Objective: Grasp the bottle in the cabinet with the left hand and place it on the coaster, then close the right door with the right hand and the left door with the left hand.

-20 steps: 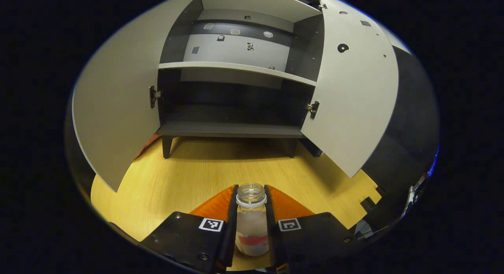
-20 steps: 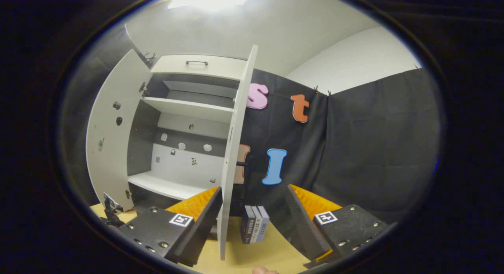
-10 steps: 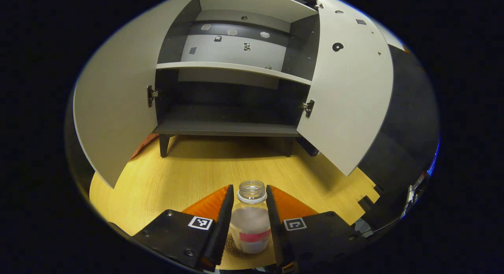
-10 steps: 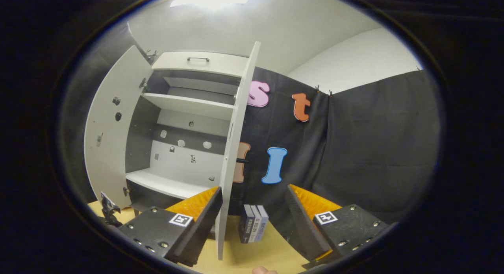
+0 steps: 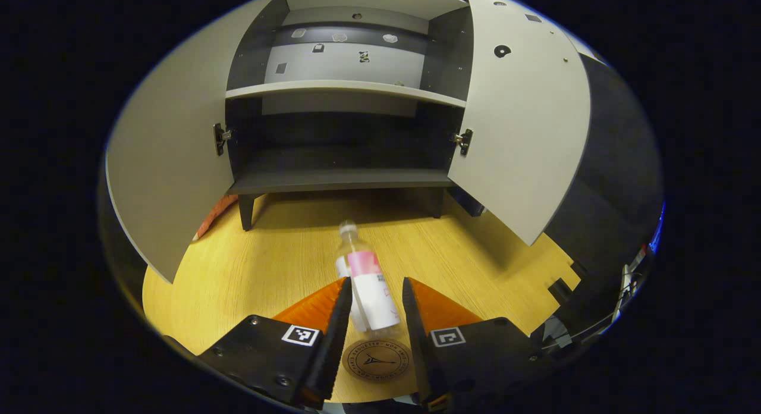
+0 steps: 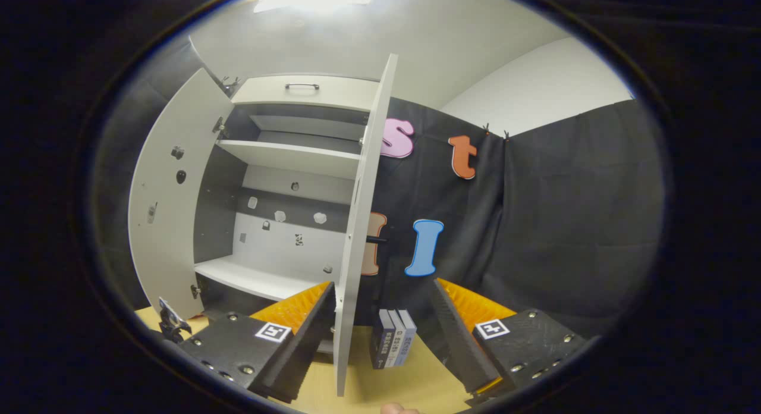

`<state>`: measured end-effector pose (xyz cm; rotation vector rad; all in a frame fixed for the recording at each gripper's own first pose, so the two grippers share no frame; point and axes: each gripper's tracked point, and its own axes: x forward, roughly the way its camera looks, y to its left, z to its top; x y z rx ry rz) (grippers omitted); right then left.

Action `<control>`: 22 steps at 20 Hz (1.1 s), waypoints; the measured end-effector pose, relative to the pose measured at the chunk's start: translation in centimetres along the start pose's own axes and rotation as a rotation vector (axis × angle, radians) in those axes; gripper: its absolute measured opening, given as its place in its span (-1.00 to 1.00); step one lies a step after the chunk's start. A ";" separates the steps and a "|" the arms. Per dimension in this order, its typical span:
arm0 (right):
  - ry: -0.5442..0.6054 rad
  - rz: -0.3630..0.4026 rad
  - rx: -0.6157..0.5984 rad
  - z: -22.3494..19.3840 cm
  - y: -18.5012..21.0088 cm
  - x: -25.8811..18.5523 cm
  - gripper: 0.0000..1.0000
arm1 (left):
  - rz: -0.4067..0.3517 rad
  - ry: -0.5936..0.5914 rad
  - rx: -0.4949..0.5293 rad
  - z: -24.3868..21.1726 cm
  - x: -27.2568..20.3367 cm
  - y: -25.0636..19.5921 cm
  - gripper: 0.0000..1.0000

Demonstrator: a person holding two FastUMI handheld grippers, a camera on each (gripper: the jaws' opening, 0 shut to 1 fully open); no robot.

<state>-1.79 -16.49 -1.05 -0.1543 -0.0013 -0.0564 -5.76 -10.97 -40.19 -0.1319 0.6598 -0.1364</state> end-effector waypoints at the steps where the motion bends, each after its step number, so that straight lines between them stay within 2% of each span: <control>1: 0.003 -0.005 -0.005 -0.2 -0.2 -0.1 0.89 | -0.002 -0.011 -0.011 0.4 0.2 0.0 0.08; 11: 0.037 -0.087 -0.027 -1.6 -2.5 -0.2 0.89 | 0.001 0.006 -0.017 3.0 4.4 0.4 0.07; 13: 0.045 -0.107 -0.036 -1.8 -3.0 0.0 0.89 | -0.010 0.006 -0.016 3.9 5.9 0.2 0.33; 14: 0.048 -0.118 -0.041 -1.9 -3.3 0.1 0.89 | -0.015 0.011 -0.014 4.2 6.4 0.2 0.65; 22: 0.074 -0.208 -0.099 -2.8 -6.2 0.6 0.89 | -0.008 0.134 -0.013 3.6 13.3 -0.8 0.67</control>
